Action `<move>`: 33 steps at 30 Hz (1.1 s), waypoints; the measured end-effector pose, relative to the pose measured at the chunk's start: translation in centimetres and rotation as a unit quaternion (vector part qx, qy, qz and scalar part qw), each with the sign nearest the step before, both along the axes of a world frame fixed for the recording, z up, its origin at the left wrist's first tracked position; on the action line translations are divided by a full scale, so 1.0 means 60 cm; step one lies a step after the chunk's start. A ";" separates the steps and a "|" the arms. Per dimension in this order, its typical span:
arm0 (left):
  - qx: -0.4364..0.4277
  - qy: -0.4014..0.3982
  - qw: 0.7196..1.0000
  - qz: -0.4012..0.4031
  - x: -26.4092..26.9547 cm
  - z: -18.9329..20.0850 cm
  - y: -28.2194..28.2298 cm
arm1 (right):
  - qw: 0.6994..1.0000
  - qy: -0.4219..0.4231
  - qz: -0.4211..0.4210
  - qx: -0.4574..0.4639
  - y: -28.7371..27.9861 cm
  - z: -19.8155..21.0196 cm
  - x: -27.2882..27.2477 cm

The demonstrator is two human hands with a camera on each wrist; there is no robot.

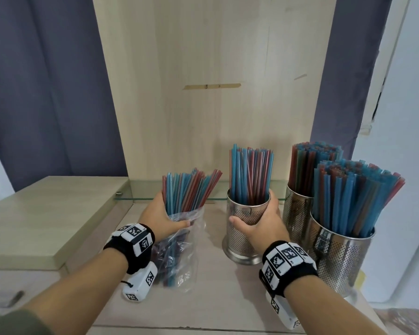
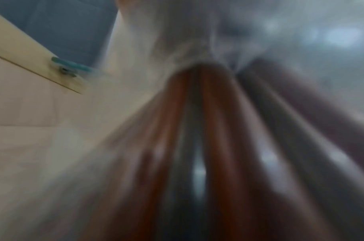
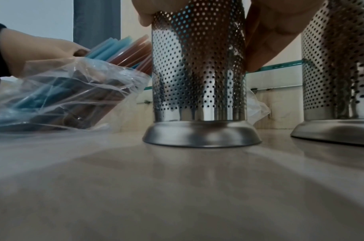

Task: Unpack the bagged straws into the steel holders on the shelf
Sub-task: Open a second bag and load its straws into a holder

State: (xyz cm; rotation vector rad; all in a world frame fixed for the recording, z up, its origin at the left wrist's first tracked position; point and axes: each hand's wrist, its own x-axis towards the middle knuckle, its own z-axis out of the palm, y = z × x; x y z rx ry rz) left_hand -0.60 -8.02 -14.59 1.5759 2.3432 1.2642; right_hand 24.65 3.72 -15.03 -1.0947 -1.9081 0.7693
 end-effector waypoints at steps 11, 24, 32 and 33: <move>0.202 -0.058 0.977 0.017 0.039 0.011 -0.041 | 1.000 -0.017 -0.011 -0.005 -0.007 0.005 -0.006; 0.254 -0.042 0.963 -0.076 0.071 0.007 -0.034 | 0.971 0.154 0.180 0.025 -0.116 0.086 -0.107; 0.170 0.021 0.982 -0.074 0.071 0.007 -0.024 | 0.967 0.019 0.251 0.047 -0.084 0.130 -0.132; 0.164 0.013 0.984 -0.070 0.070 0.007 -0.024 | 0.968 0.017 0.244 0.052 -0.080 0.132 -0.131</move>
